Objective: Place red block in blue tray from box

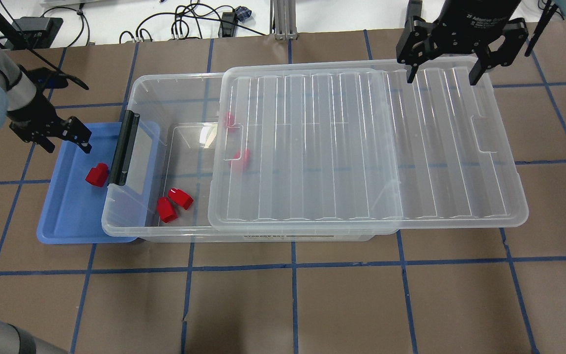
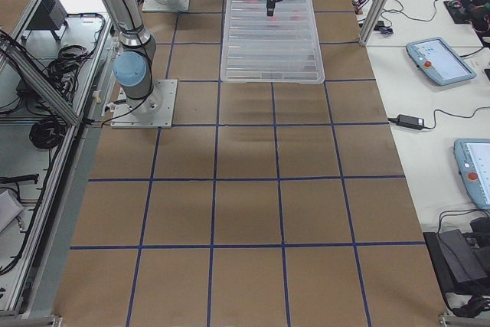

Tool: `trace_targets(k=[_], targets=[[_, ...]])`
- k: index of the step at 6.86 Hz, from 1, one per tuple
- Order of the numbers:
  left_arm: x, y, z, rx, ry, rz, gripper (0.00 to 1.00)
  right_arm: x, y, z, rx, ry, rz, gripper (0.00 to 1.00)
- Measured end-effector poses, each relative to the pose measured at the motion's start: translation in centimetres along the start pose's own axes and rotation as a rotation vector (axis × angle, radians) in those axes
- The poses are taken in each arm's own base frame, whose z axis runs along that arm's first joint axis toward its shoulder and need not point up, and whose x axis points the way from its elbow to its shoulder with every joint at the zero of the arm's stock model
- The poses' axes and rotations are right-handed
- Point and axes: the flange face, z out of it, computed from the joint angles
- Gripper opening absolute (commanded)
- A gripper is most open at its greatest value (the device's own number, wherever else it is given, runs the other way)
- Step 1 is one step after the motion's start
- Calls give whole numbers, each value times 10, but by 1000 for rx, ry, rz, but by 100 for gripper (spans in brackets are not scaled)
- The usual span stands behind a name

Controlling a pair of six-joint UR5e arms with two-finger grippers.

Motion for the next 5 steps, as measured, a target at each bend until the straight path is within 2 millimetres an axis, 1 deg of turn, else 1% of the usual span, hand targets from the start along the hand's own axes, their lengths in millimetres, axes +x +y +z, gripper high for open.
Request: trace_targets(k=[1, 2, 3, 4, 5], targets=[[52, 4, -36, 5, -16, -45, 100, 27, -7, 0, -12, 7, 6, 100], [107, 17, -63, 32, -35, -66, 100, 57, -14, 1, -20, 22, -20, 100], [152, 36, -82, 63, -47, -81, 100, 89, -21, 3, -30, 37, -85, 100], [182, 55, -95, 87, -53, -77, 100, 117, -25, 9, -46, 43, -150, 100], [202, 75, -101, 101, -56, -66, 100, 146, -27, 19, -65, 40, -178, 100]])
